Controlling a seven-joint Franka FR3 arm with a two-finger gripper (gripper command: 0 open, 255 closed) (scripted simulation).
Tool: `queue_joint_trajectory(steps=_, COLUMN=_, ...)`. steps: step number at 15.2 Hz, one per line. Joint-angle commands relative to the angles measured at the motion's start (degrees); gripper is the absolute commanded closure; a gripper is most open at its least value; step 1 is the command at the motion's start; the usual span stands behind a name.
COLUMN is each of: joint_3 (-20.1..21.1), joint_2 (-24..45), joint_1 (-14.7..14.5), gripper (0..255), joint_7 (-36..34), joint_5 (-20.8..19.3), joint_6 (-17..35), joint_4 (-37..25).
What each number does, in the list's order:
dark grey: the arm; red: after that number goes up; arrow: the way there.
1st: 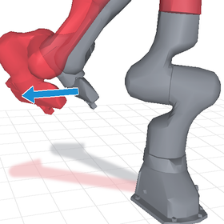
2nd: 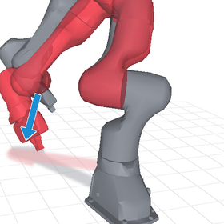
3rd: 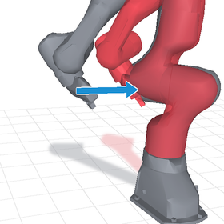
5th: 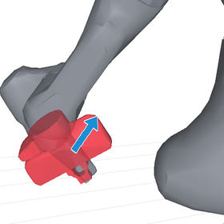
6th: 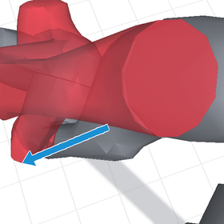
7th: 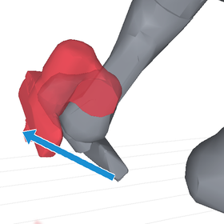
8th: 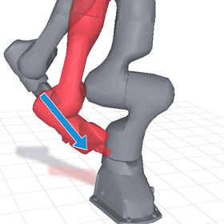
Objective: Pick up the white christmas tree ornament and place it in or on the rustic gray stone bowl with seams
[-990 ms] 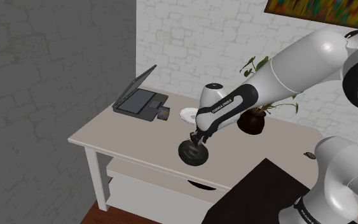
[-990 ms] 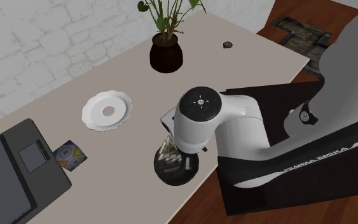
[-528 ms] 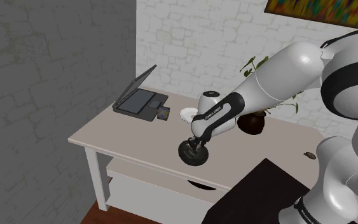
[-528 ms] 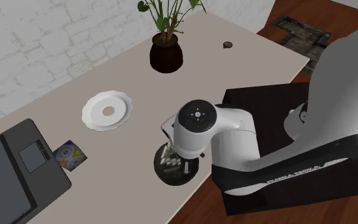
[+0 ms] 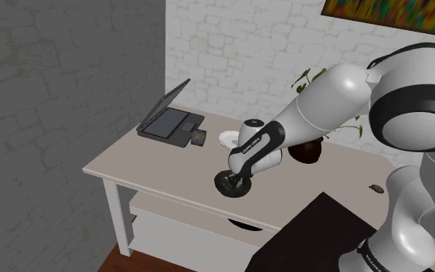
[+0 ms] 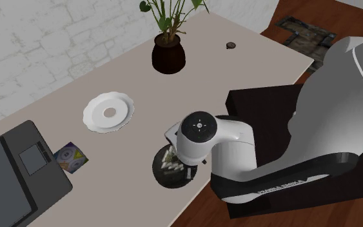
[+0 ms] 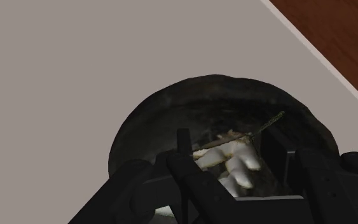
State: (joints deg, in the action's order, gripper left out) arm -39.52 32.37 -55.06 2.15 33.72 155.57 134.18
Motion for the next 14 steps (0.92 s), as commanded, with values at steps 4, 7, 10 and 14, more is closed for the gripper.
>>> queue_joint_trajectory(steps=4, joint_3=0.18, joint_2=0.25, joint_1=0.21, gripper=255, joint_7=0.11, joint_5=0.19, joint_6=0.23, joint_4=-0.05)
queue_joint_trajectory(steps=7, joint_3=0.22, joint_2=0.29, joint_1=0.30, gripper=0, joint_7=0.18, joint_5=0.23, joint_6=0.25, joint_4=-0.08)
queue_joint_trajectory(steps=10, joint_3=0.22, joint_2=0.30, joint_1=0.31, gripper=0, joint_7=0.19, joint_5=0.22, joint_6=0.24, joint_4=-0.09)
queue_joint_trajectory(steps=14, joint_3=-7.16, joint_2=-4.91, joint_1=-6.26, gripper=0, joint_7=-4.11, joint_5=-5.63, joint_6=-3.67, joint_4=1.62)
